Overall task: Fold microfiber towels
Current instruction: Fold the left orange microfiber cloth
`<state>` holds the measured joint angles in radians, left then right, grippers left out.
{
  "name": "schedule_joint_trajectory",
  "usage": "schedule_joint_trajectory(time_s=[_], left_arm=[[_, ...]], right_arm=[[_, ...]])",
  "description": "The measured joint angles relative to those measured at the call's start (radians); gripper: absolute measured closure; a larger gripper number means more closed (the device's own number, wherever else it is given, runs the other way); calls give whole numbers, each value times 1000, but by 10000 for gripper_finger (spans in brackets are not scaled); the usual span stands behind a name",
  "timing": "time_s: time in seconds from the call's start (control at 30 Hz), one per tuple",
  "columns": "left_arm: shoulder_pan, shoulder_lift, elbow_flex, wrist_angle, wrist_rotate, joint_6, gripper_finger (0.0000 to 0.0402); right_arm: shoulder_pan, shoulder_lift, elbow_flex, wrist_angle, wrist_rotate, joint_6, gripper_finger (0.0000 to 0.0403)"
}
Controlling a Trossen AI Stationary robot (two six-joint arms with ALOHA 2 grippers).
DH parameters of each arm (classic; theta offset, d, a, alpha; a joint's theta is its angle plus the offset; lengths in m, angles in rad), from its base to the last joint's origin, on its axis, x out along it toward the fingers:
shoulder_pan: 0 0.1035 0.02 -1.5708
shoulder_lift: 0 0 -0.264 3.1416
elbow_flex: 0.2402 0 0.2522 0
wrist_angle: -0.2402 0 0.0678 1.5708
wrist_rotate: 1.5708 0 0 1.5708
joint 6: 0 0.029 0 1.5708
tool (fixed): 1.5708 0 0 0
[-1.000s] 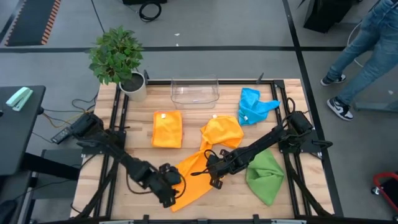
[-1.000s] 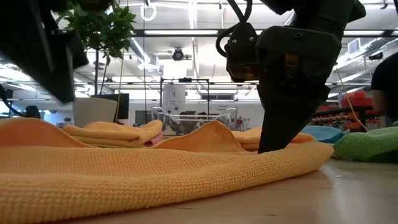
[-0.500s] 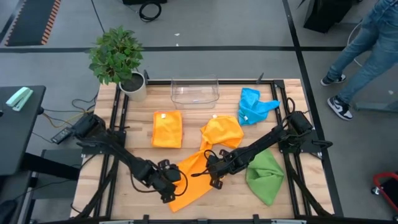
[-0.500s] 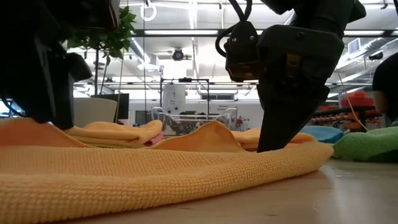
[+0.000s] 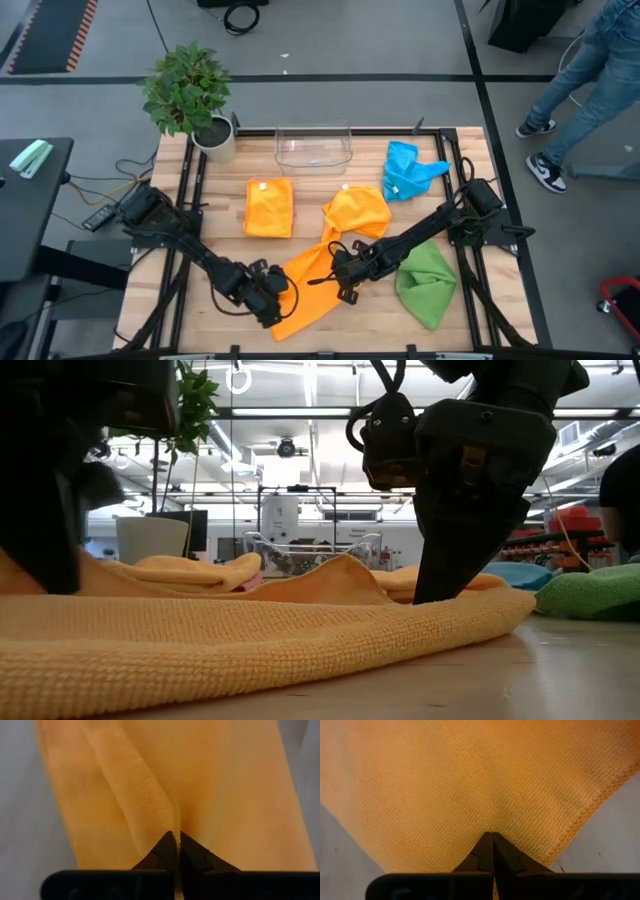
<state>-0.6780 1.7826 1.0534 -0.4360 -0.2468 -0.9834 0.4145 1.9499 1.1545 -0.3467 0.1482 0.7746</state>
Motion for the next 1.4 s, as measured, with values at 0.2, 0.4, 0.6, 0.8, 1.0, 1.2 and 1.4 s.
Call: schedule_joint_trajectory(time_s=[0.2, 0.4, 0.6, 0.8, 1.0, 1.2, 1.4], left_arm=[[-60, -26, 0, -211, -68, -244, 394], [-94, -27, 1, -251, -136, -346, 382], [-60, -18, 1, -299, -134, -362, 340], [-18, -20, 1, -383, -13, -414, 241], [-46, -56, 0, -385, -51, -413, 160], [-89, -136, 0, -260, -274, -441, 152], [-126, -16, 1, 196, -306, 54, 186]], right_arm=[[0, 0, 0, 0, 0, 4, 400], [0, 0, 0, 2, 0, -16, 400], [-1, 0, 0, 3, -19, -18, 400], [-1, 0, 0, 7, -39, -16, 400], [-8, -42, -2, -11, -81, -17, 400], [-14, -145, -1, -11, -16, -23, 400], [35, -136, 0, 47, 62, -320, 389]])
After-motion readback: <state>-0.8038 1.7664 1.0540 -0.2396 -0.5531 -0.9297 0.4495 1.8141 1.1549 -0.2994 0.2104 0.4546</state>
